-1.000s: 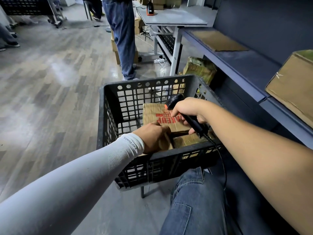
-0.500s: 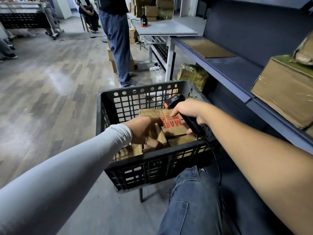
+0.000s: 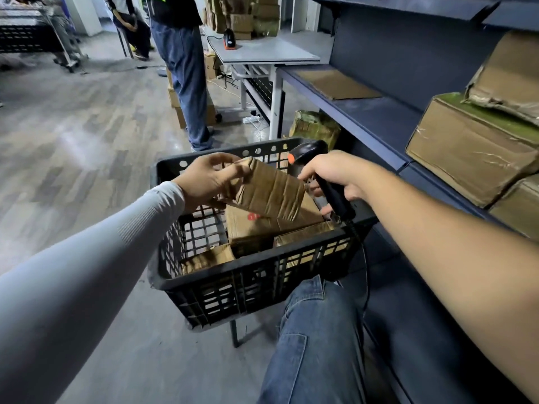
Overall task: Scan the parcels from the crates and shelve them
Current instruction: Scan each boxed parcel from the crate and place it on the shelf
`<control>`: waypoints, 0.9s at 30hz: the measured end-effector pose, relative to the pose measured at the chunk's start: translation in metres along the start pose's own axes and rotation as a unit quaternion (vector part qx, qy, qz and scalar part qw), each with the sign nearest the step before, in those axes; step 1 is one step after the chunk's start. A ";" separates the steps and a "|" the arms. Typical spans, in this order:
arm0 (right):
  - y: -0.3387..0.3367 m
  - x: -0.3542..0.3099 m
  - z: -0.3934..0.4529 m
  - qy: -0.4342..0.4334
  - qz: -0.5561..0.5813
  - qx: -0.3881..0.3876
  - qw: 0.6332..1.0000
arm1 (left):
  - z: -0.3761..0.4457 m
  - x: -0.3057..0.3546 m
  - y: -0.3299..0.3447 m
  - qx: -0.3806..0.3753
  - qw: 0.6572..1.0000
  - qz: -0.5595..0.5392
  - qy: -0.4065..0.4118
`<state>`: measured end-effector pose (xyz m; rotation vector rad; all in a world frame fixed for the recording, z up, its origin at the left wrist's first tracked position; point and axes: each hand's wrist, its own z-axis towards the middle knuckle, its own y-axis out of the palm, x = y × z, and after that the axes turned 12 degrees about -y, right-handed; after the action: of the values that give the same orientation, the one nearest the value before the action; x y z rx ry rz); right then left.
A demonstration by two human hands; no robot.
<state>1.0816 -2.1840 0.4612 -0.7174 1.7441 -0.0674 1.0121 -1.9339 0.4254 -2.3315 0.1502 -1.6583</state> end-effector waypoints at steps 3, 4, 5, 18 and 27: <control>-0.016 0.006 -0.009 -0.006 0.018 0.026 0.999 | -0.003 0.006 0.006 -0.016 0.999 -0.041 -0.015; -0.021 0.009 -0.013 -0.005 0.028 0.031 0.999 | -0.004 0.008 0.010 -0.025 0.998 -0.046 -0.017; -0.025 0.012 -0.017 -0.005 0.037 0.037 0.999 | -0.005 0.010 0.015 -0.035 0.998 -0.052 -0.021; -0.104 0.077 -0.126 0.009 0.154 0.140 0.978 | -0.016 0.041 0.130 -0.142 0.982 -0.119 -0.040; -0.139 0.106 -0.196 -0.001 0.208 0.221 0.953 | -0.030 0.076 0.178 -0.195 0.974 -0.119 -0.007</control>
<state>0.9519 -2.4111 0.4871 -0.0188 1.7607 -0.1616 1.0230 -2.1270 0.4540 -2.7430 0.2183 -1.8639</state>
